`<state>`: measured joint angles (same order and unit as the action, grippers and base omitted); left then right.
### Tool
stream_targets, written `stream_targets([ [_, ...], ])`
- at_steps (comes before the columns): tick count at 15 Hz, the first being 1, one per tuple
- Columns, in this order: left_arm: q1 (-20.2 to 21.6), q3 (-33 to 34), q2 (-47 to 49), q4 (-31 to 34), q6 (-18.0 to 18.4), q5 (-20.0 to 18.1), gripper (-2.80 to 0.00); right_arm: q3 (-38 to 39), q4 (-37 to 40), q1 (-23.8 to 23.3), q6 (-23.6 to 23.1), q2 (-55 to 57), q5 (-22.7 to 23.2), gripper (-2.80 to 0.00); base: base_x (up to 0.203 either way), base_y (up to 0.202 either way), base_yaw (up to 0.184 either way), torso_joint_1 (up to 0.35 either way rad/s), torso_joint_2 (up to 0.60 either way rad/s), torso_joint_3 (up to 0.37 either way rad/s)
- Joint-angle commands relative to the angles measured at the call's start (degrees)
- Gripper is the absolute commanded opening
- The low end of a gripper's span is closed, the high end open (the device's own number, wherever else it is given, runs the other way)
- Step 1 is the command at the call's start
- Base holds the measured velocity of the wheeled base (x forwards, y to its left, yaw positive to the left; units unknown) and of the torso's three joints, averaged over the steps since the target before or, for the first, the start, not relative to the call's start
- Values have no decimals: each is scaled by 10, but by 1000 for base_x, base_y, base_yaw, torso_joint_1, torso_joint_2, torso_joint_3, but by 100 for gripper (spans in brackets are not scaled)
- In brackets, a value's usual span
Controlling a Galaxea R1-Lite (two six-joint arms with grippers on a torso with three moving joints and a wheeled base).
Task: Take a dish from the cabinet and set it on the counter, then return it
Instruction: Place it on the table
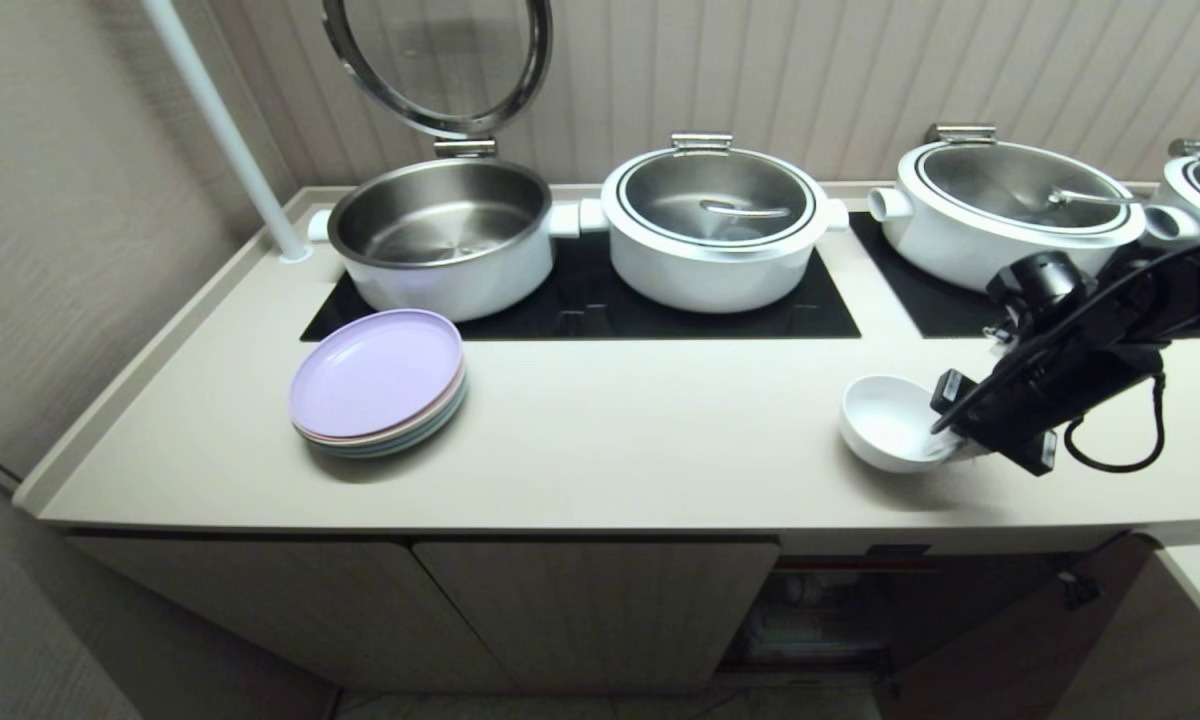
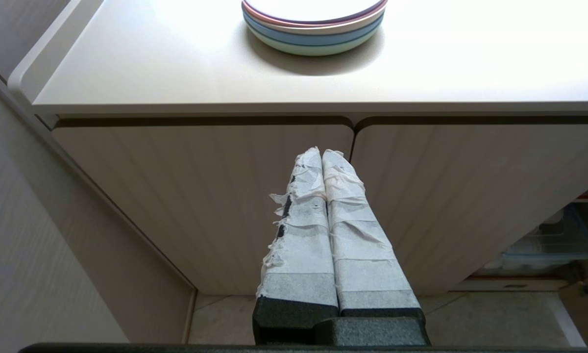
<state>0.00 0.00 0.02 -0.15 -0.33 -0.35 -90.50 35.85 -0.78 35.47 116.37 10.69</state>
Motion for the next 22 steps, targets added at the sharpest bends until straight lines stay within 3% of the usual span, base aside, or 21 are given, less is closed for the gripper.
stream_targets([
  [1, 0, 0, 0, 0, 0, 0, -280, -6, 4, -3, 2, 8, -1, -280, 0, 0, 0, 0, 0, 0],
  [9, 0, 0, 0, 0, 0, 0, -280, -6, 7, -5, 1, 8, -1, -280, 0, 0, 0, 0, 0, 0],
  [10, 0, 0, 0, 0, 0, 0, -280, -6, 5, -5, 1, 8, -1, 0, 0, 0, 0, 0, 0, 0],
  [22, 0, 0, 0, 0, 0, 0, -280, -6, -6, -5, 1, 3, -12, 0, 0, 0, 0, 0, 0, 0],
])
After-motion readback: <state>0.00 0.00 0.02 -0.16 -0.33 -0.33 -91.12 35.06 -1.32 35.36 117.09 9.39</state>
